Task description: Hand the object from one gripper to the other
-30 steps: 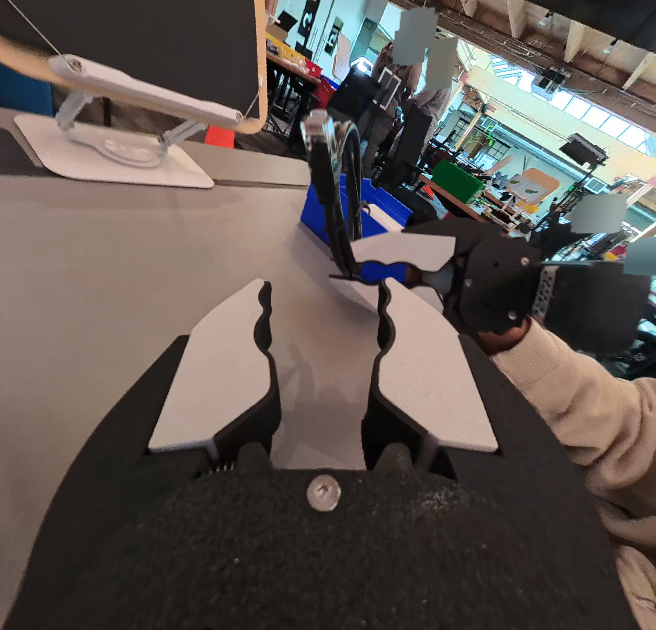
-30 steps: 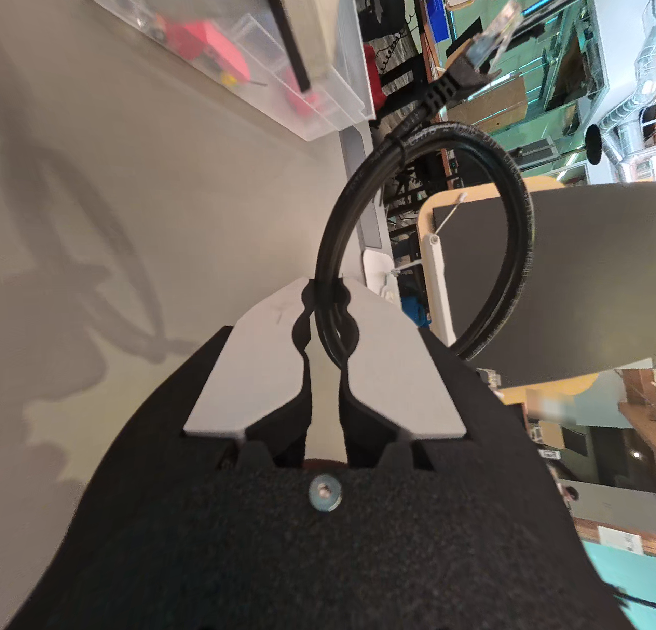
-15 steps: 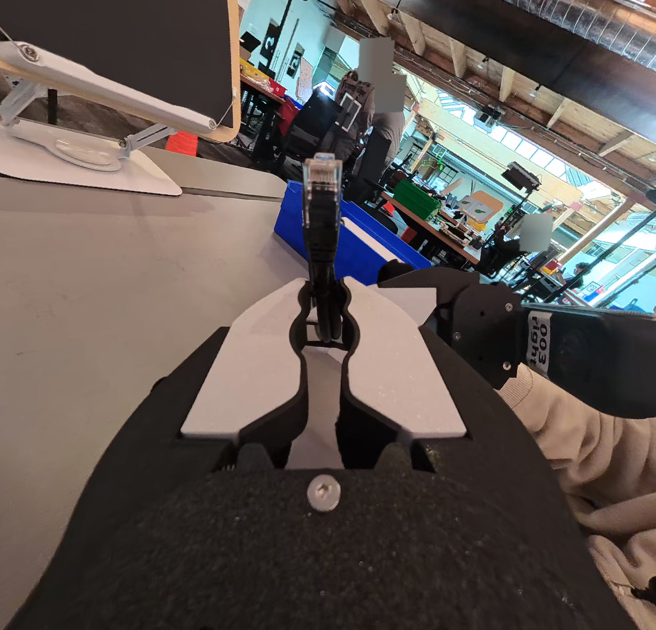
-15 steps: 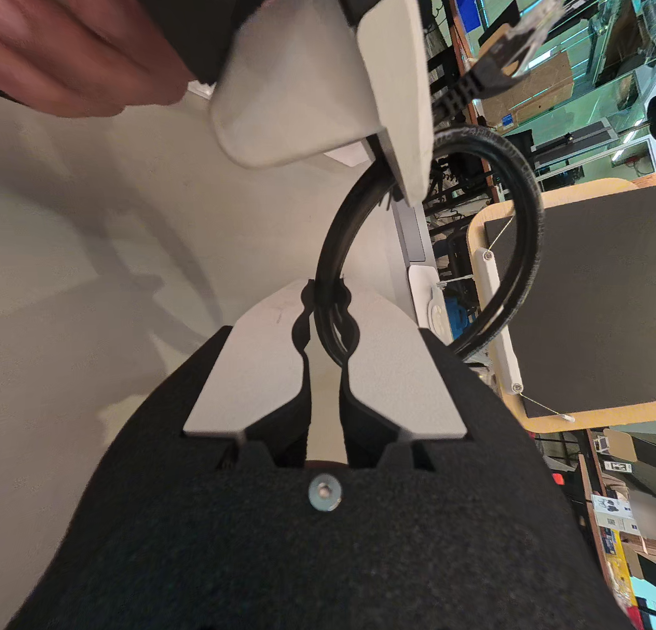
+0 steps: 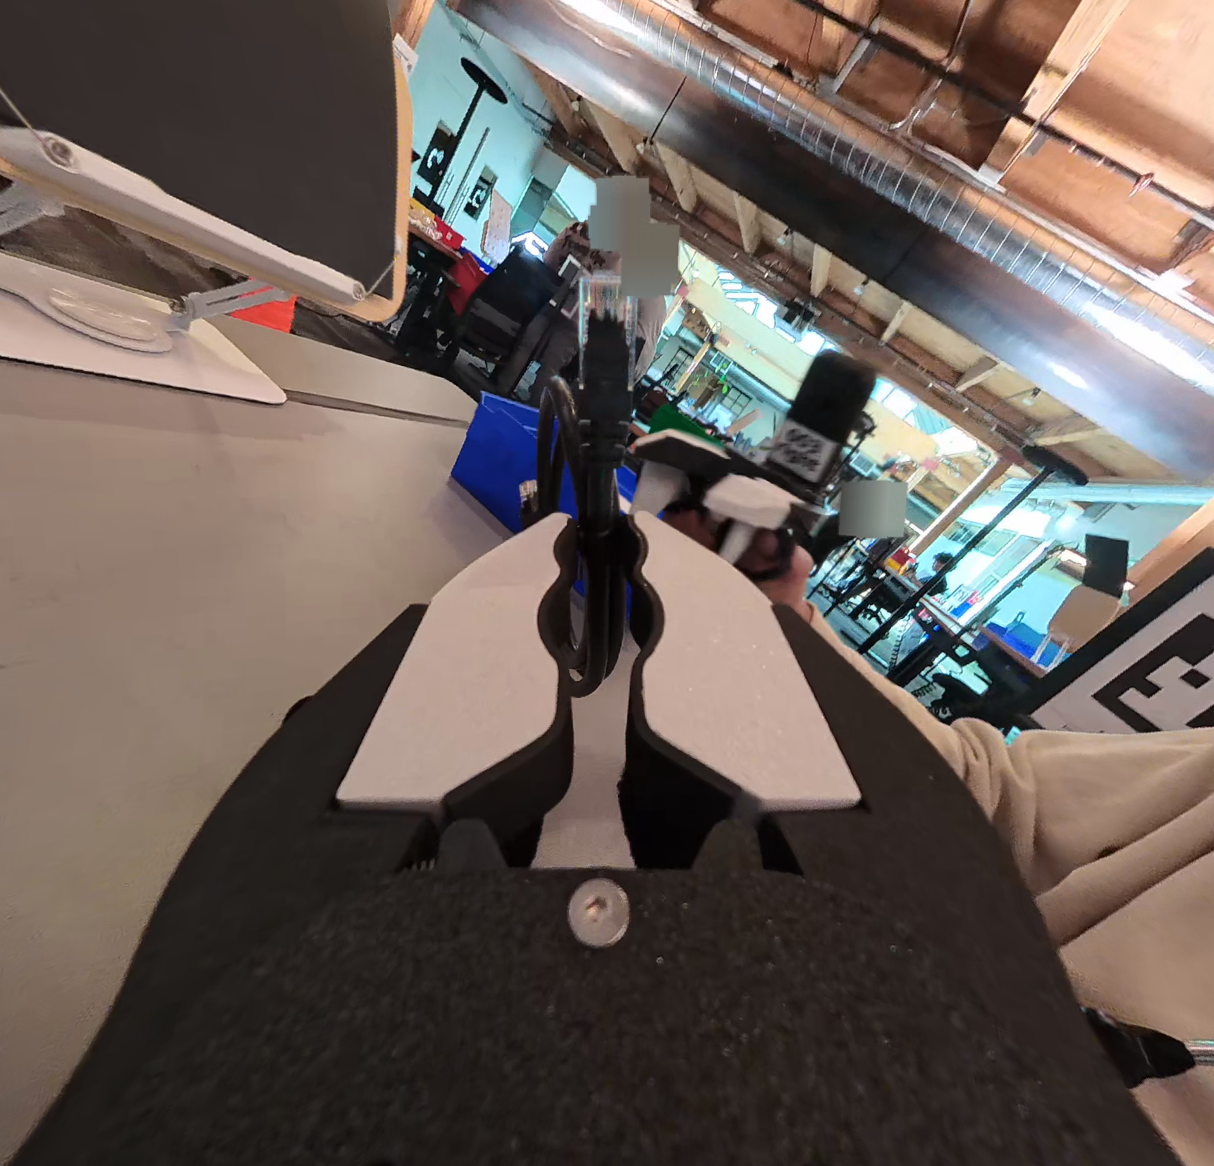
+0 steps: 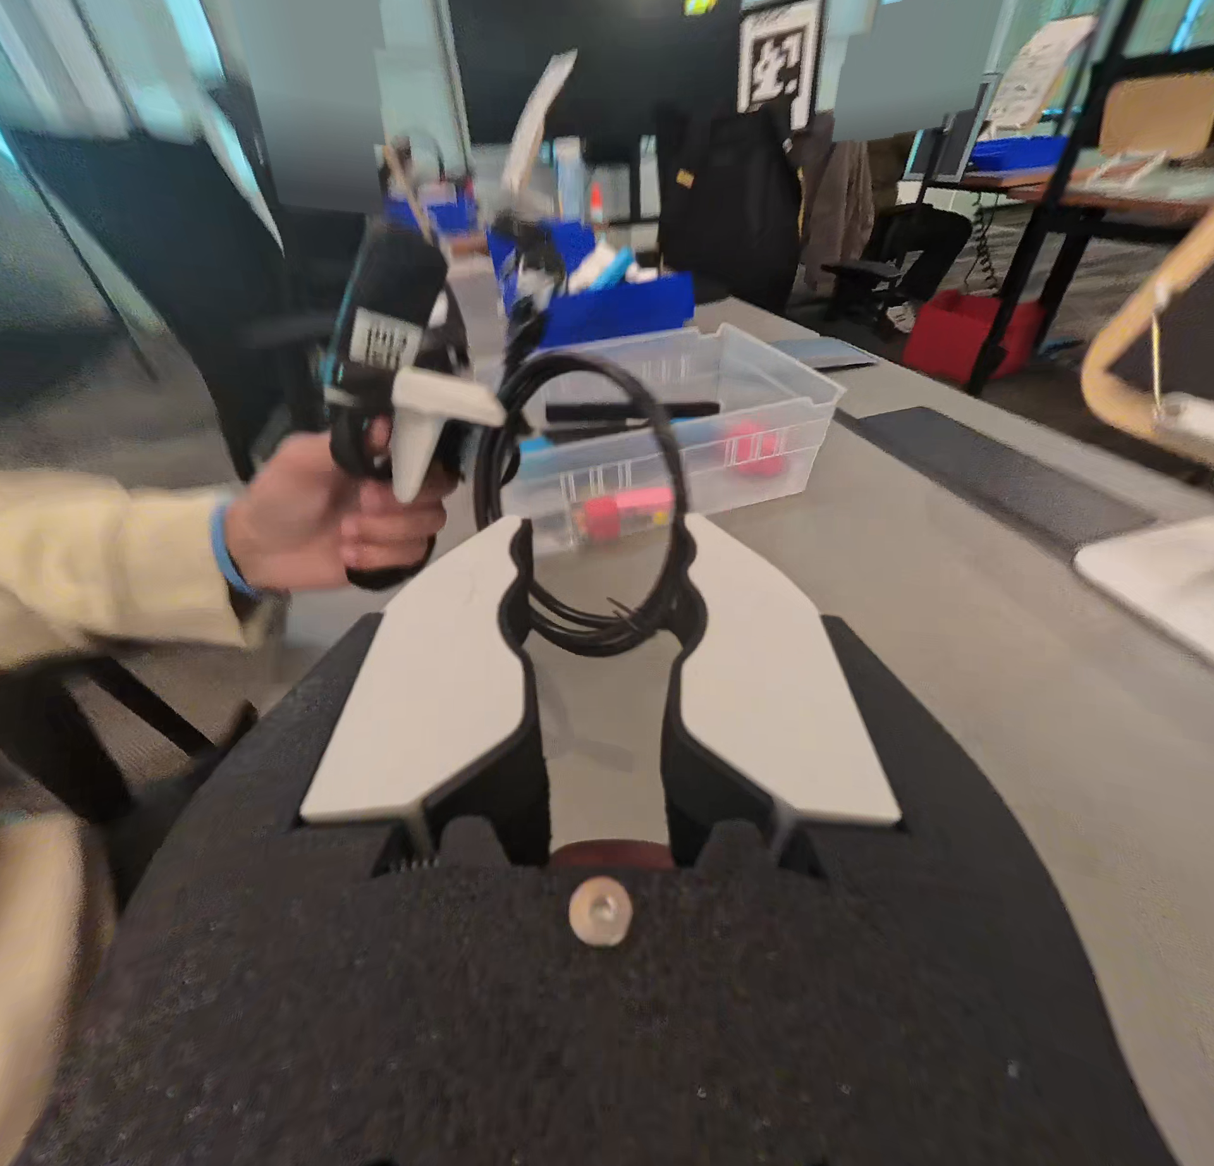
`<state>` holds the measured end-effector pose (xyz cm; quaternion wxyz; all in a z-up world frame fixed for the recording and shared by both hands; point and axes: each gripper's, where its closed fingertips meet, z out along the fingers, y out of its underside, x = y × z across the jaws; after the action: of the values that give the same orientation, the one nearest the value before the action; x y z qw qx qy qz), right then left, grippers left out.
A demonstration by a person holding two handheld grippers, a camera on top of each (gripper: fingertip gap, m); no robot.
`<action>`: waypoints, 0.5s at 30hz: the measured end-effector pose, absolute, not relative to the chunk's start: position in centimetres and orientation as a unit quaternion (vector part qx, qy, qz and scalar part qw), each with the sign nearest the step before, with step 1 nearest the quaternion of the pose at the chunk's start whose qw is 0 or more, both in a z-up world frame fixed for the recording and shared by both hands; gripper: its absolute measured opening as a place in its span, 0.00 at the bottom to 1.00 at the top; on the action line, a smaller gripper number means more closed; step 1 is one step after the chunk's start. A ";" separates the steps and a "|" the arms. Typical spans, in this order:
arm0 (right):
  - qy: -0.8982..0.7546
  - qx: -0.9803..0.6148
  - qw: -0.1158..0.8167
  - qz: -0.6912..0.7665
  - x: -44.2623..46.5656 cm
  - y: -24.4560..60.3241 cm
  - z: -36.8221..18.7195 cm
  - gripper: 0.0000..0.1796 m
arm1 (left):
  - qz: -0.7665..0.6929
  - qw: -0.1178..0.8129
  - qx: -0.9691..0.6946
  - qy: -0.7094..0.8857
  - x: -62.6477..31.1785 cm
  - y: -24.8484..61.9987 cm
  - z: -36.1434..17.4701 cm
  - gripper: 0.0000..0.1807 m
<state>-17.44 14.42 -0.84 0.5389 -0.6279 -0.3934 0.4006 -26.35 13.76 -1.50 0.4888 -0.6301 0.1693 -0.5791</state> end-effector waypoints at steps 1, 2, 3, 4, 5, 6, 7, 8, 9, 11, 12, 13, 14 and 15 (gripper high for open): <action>-0.352 -0.634 0.529 0.442 -16.4 15.3 -0.8 0.23 | -0.585 0.490 -0.626 0.165 -26.6 13.8 -1.3 0.07; -0.310 -0.638 0.513 0.483 -15.5 16.1 -1.1 0.26 | -0.590 0.490 -0.621 0.160 -26.9 13.8 -1.2 0.07; -0.266 -0.644 0.494 0.520 -14.9 16.9 -1.7 0.29 | -0.597 0.491 -0.615 0.155 -27.1 13.8 -0.9 0.07; -0.225 -0.647 0.470 0.557 -14.6 17.3 -2.6 0.33 | -0.604 0.491 -0.609 0.151 -27.3 13.8 -0.7 0.07; -0.191 -0.645 0.444 0.592 -14.6 17.5 -3.5 0.35 | -0.611 0.491 -0.603 0.147 -27.4 13.8 -0.5 0.07; -0.161 -0.641 0.421 0.621 -14.9 17.4 -4.4 0.38 | -0.619 0.490 -0.597 0.143 -27.5 13.7 -0.3 0.07; -0.137 -0.632 0.397 0.652 -15.4 17.2 -4.9 0.38 | -0.628 0.488 -0.590 0.139 -27.5 13.7 -0.1 0.07; -0.120 -0.616 0.374 0.683 -16.1 16.9 -5.0 0.38 | -0.637 0.486 -0.584 0.135 -27.5 13.7 0.0 0.07; -0.112 -0.594 0.355 0.713 -16.7 16.5 -4.6 0.38 | -0.643 0.484 -0.578 0.132 -27.5 13.6 0.2 0.07; -0.108 -0.565 0.338 0.745 -17.9 15.8 -3.8 0.38 | -0.649 0.480 -0.575 0.133 -27.2 13.5 0.1 0.07; -0.114 -0.561 0.334 0.749 -18.6 15.5 -3.7 0.37 | -0.650 0.478 -0.575 0.135 -27.0 13.4 0.1 0.07; -0.125 -0.554 0.329 0.755 -19.2 15.0 -3.6 0.34 | -0.648 0.477 -0.577 0.139 -26.8 13.3 0.0 0.07; -0.138 -0.549 0.321 0.760 -19.8 14.4 -3.5 0.32 | -0.645 0.478 -0.579 0.142 -26.6 13.2 0.0 0.07; -0.153 -0.547 0.315 0.760 -20.3 13.9 -3.5 0.27 | -0.642 0.480 -0.580 0.145 -26.5 13.1 0.0 0.07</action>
<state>-20.35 13.94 -3.47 0.3150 -0.5474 -0.1526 0.7602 -26.51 13.06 0.00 0.4797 -0.5798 0.1452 -0.6424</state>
